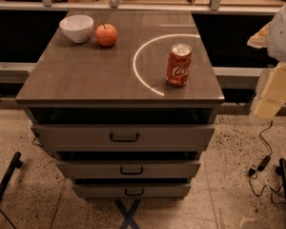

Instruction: Knock coke can over

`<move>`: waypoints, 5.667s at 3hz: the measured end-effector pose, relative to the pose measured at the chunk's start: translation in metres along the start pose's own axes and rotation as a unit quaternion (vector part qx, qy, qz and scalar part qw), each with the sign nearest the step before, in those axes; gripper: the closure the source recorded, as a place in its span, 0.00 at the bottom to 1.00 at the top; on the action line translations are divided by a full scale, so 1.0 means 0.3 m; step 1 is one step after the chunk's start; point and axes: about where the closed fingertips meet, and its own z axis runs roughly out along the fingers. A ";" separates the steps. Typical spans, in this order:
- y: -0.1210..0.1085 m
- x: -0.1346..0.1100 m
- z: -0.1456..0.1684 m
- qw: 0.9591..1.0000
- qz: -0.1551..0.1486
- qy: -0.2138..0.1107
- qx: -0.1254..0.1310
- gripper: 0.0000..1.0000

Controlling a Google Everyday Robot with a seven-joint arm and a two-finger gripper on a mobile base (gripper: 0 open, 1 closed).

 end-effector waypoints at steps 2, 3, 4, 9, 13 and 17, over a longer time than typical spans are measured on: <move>-0.054 -0.066 0.002 0.999 0.004 -0.043 0.025 0.00; -0.148 -0.175 0.018 0.989 0.014 -0.137 0.059 0.00; -0.249 -0.296 0.061 0.963 0.038 -0.254 0.077 0.00; -0.528 -0.395 0.388 0.811 0.196 -0.534 0.138 0.00; -0.535 -0.410 0.408 0.793 0.163 -0.575 0.119 0.66; -0.549 -0.563 -0.125 0.946 0.009 -0.310 0.100 1.00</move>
Offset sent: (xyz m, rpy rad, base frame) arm 0.0792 0.0567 0.0331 0.2990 -0.2697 0.0132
